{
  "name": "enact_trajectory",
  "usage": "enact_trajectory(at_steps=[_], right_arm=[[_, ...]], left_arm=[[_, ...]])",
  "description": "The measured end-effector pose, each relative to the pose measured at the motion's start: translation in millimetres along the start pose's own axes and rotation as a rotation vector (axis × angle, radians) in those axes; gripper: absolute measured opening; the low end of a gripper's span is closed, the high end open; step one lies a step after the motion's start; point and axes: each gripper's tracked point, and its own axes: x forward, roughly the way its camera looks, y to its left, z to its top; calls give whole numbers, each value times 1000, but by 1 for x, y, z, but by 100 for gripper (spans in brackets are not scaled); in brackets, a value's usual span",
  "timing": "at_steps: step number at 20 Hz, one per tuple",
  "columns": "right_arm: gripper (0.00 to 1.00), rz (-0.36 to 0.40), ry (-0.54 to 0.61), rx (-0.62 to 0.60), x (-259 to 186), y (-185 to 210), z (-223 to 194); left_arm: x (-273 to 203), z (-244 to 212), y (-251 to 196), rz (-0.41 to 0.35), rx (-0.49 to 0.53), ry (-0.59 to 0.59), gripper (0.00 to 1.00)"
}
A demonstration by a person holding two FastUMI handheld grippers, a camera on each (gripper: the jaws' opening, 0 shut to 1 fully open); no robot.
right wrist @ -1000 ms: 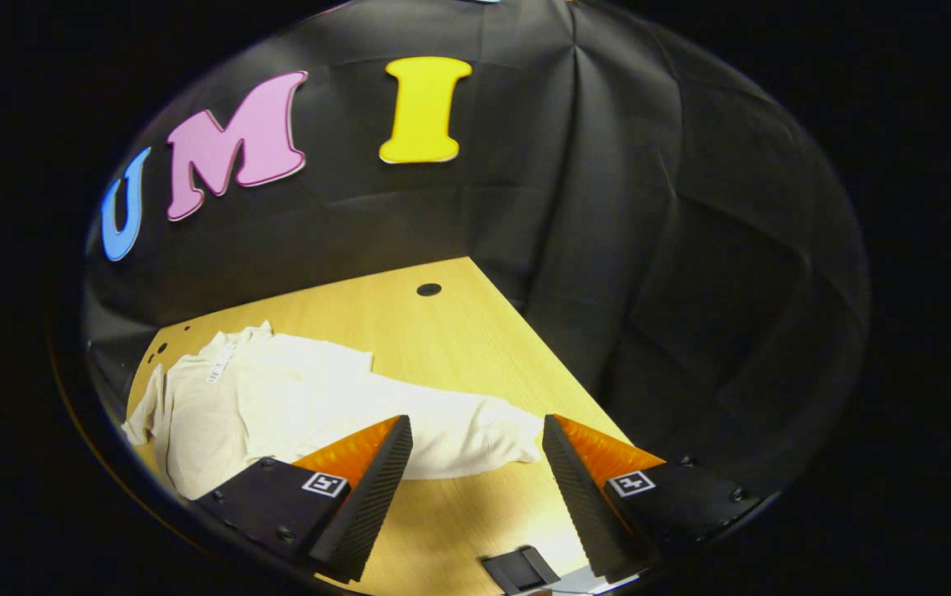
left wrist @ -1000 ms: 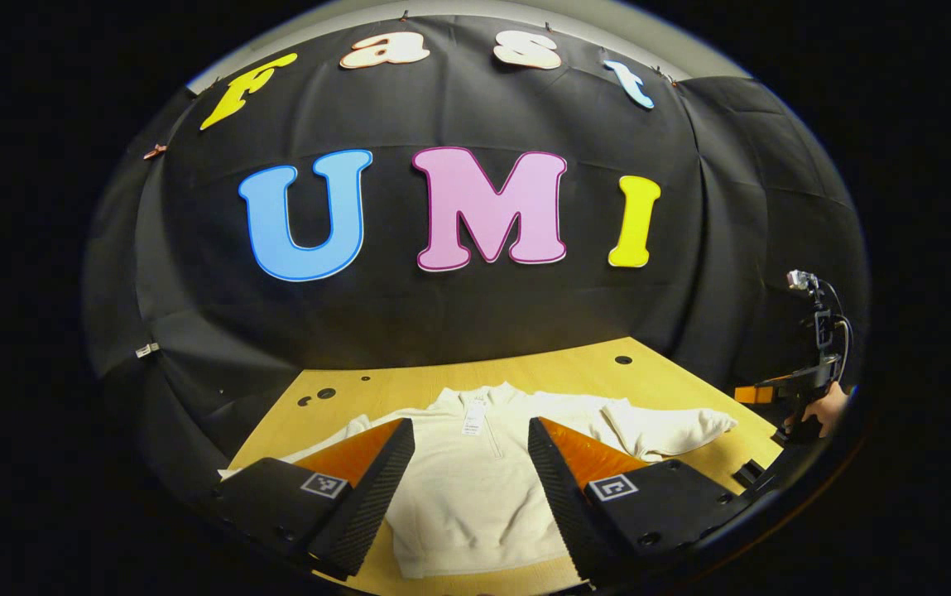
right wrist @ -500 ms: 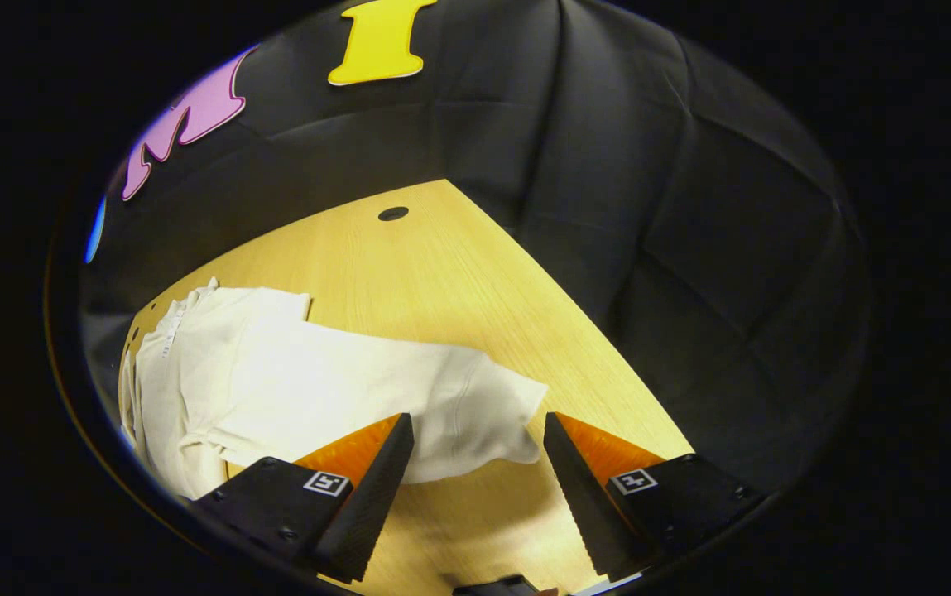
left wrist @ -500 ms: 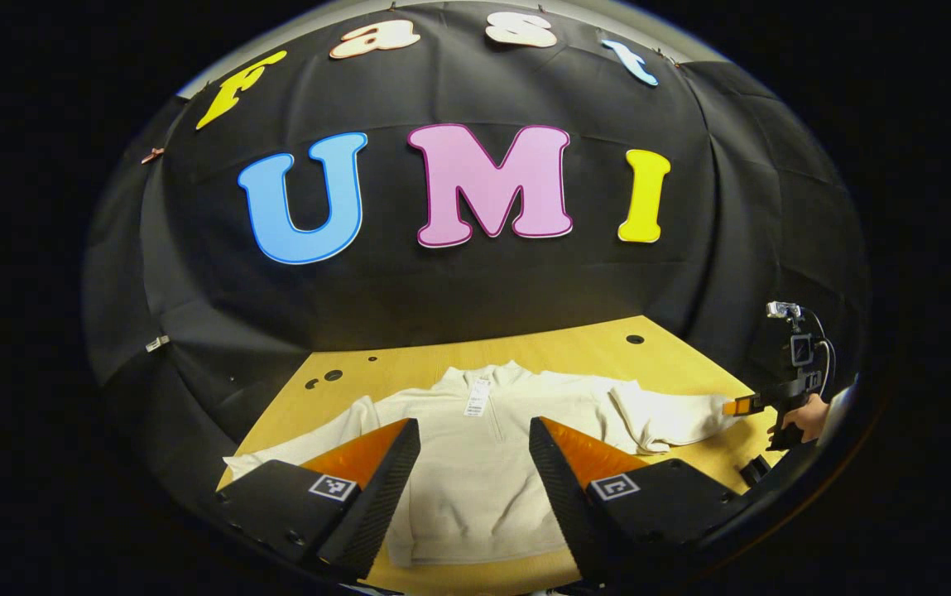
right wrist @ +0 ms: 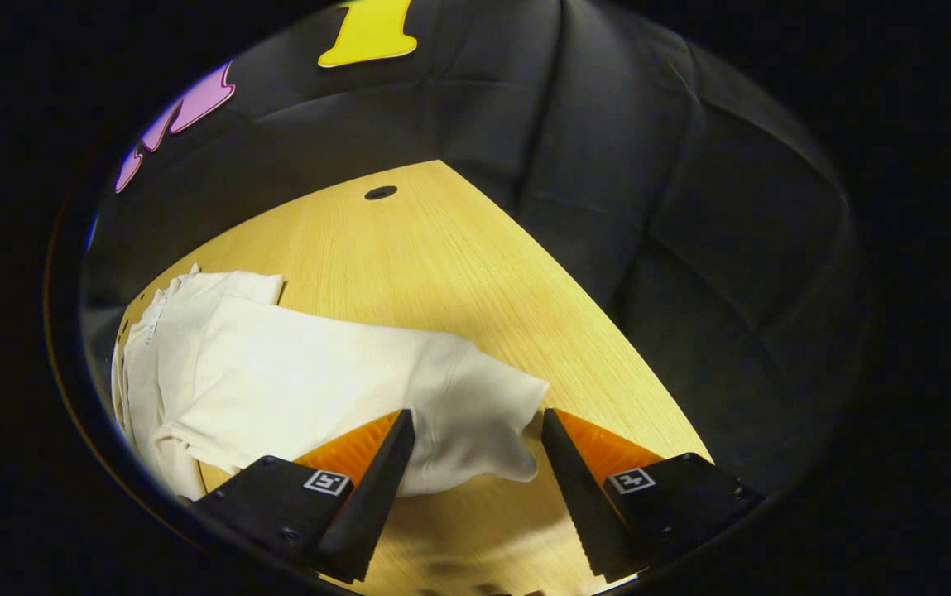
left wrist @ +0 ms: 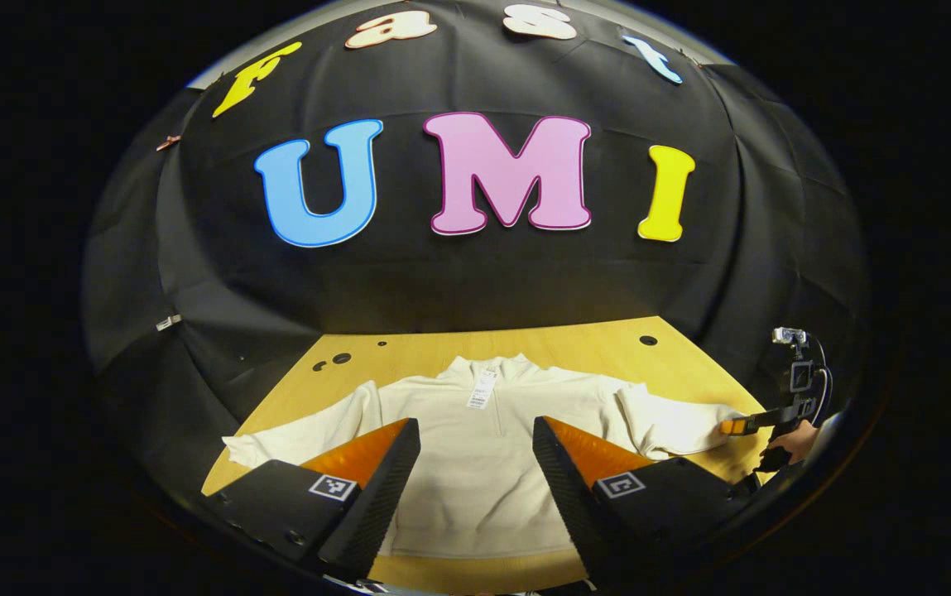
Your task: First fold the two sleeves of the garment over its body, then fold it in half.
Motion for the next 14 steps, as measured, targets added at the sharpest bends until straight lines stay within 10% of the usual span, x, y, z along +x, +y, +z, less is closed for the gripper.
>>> enact_trajectory(at_steps=[2, 3, 4, 5, 14], right_arm=[[93, 16, 1, -9, -1, 6, -1], [59, 29, -6, -16, -1, 11, -1], [56, 33, -1, -22, -2, 15, -2], [28, 38, -13, -20, 0, 17, 1], [16, -12, -40, 58, -61, 10, -4]], left_arm=[[-1, -2, 4, 5, -14, 1, 90], [-1, -2, 7, 3, -20, 3, 90], [-1, -4, 8, -2, -23, 6, 90], [-1, -5, 11, -9, -24, 7, 90], [2, -9, 51, -111, -17, -8, 90]])
